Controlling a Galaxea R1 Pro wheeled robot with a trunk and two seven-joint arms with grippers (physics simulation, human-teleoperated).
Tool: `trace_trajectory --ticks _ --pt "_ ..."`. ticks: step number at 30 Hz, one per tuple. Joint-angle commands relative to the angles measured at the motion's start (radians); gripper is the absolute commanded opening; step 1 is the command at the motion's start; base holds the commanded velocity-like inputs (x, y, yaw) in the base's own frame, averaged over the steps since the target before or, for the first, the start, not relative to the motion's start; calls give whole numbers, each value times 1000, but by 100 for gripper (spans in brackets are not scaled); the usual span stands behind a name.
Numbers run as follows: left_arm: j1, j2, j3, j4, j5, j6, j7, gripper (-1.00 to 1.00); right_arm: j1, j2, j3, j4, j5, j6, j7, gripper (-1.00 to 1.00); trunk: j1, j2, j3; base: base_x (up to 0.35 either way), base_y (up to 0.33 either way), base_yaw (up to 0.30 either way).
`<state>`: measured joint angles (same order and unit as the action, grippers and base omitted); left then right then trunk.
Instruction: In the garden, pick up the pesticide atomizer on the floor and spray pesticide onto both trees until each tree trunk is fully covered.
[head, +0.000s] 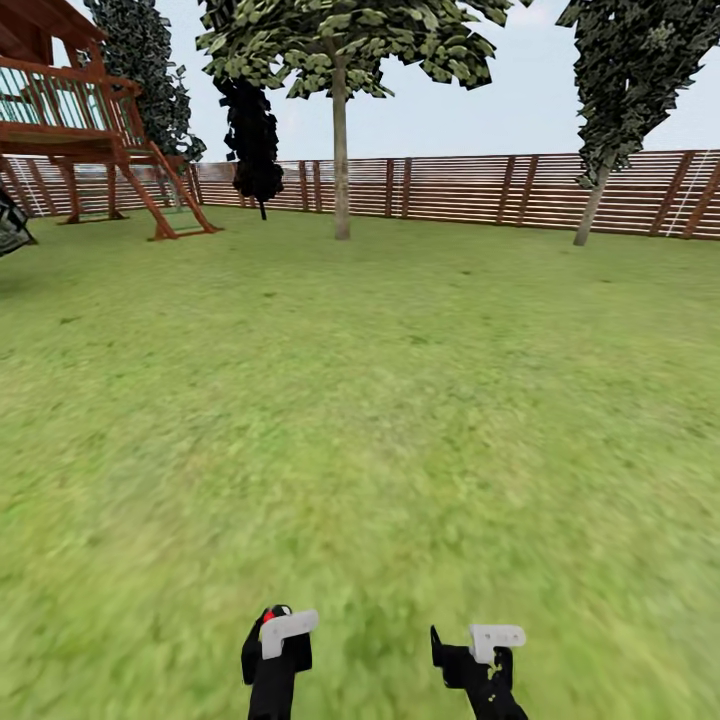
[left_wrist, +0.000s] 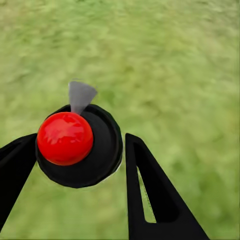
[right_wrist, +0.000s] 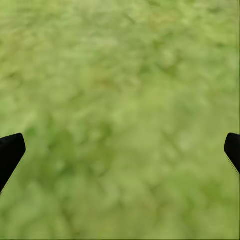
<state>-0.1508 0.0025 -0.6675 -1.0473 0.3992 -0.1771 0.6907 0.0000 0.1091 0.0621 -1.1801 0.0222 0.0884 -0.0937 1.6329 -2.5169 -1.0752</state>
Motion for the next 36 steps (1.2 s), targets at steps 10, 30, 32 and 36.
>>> trace_trajectory --ticks 10,30,32,36 --pt "-1 1 -3 0 9 -7 4 -100 0 0 2 -1 2 7 -6 100 0 0 -1 335 0 0" --pt "-1 2 -3 -8 10 -7 6 -100 0 0 1 -1 2 7 -6 100 0 0 -1 335 0 0" --pt "-1 2 -3 -8 10 -7 6 -100 0 0 1 -1 2 7 -7 100 0 0 -1 335 0 0" --pt "-1 2 -3 -8 10 -7 6 -100 0 -1 1 -1 2 7 -6 100 0 0 -1 335 0 0"
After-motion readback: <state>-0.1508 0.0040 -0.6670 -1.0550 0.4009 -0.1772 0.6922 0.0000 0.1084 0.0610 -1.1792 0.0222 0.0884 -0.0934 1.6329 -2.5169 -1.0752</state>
